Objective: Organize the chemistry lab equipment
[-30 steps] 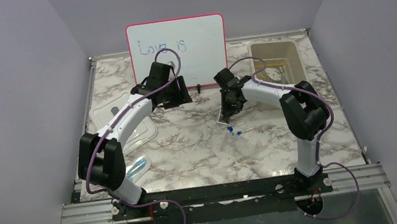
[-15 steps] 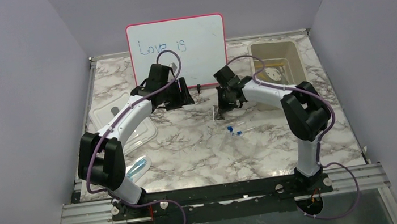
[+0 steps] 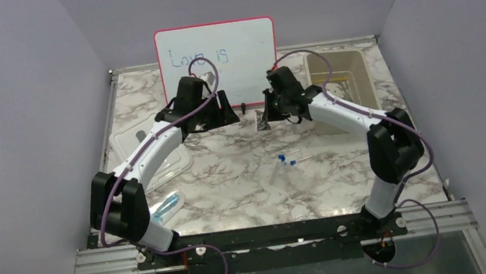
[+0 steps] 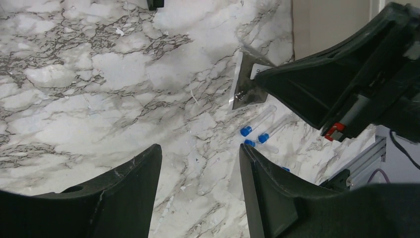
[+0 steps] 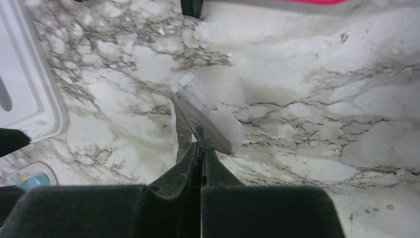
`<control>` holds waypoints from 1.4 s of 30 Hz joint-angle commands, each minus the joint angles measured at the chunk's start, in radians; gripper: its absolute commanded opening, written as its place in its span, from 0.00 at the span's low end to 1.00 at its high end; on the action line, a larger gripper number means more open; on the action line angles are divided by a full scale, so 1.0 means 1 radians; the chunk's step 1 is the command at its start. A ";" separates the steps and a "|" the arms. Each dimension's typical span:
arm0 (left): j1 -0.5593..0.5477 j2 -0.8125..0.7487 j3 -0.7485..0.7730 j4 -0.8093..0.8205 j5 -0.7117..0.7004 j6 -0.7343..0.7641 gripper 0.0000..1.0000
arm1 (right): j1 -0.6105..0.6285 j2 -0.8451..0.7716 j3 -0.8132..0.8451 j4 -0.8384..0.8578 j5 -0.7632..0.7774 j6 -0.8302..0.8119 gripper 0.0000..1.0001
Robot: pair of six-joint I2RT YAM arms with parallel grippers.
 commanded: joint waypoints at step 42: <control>0.004 -0.009 0.015 0.064 0.074 0.016 0.68 | -0.482 -0.271 -0.118 -0.221 0.397 0.136 0.32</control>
